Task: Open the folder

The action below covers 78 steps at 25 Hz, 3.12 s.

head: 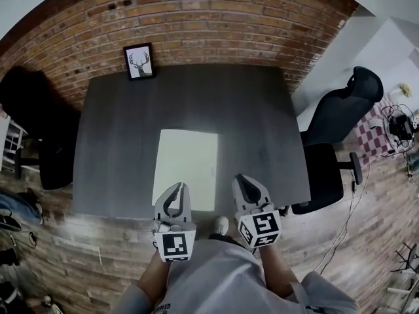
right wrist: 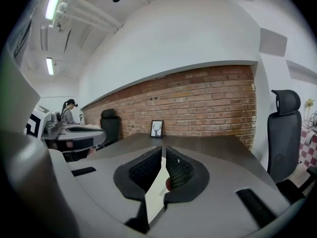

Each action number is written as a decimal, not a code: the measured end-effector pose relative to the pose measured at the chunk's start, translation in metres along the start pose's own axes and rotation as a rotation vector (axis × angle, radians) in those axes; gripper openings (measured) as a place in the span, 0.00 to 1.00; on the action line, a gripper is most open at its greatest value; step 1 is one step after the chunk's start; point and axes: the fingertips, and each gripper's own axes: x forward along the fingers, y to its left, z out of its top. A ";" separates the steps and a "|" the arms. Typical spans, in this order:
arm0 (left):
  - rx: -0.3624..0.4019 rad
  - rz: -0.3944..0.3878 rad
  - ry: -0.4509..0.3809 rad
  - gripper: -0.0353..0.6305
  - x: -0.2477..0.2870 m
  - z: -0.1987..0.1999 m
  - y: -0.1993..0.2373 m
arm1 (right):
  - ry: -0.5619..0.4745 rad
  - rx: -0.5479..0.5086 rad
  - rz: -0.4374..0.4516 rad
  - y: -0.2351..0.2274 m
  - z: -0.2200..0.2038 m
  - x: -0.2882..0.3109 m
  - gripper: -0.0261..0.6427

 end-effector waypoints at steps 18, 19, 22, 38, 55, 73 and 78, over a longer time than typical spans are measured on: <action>0.365 -0.261 0.187 0.26 0.029 -0.089 -0.045 | 0.291 0.063 0.063 0.004 -0.117 0.041 0.14; 0.388 -0.276 0.196 0.26 0.029 -0.094 -0.048 | 0.308 0.061 0.066 0.005 -0.123 0.043 0.14; 0.452 -0.323 0.226 0.27 0.026 -0.112 -0.056 | 0.348 0.055 0.074 0.009 -0.140 0.047 0.14; 0.637 -0.494 0.346 0.29 0.015 -0.178 -0.080 | 0.546 0.040 0.105 0.029 -0.219 0.059 0.15; 0.821 -0.708 0.393 0.31 0.001 -0.213 -0.122 | 0.559 0.061 0.080 0.030 -0.227 0.060 0.15; 0.907 -0.658 0.420 0.32 0.001 -0.222 -0.115 | 0.548 0.053 0.094 0.029 -0.226 0.061 0.15; 0.941 -0.650 0.399 0.26 -0.004 -0.217 -0.116 | 0.560 0.062 0.097 0.029 -0.227 0.059 0.15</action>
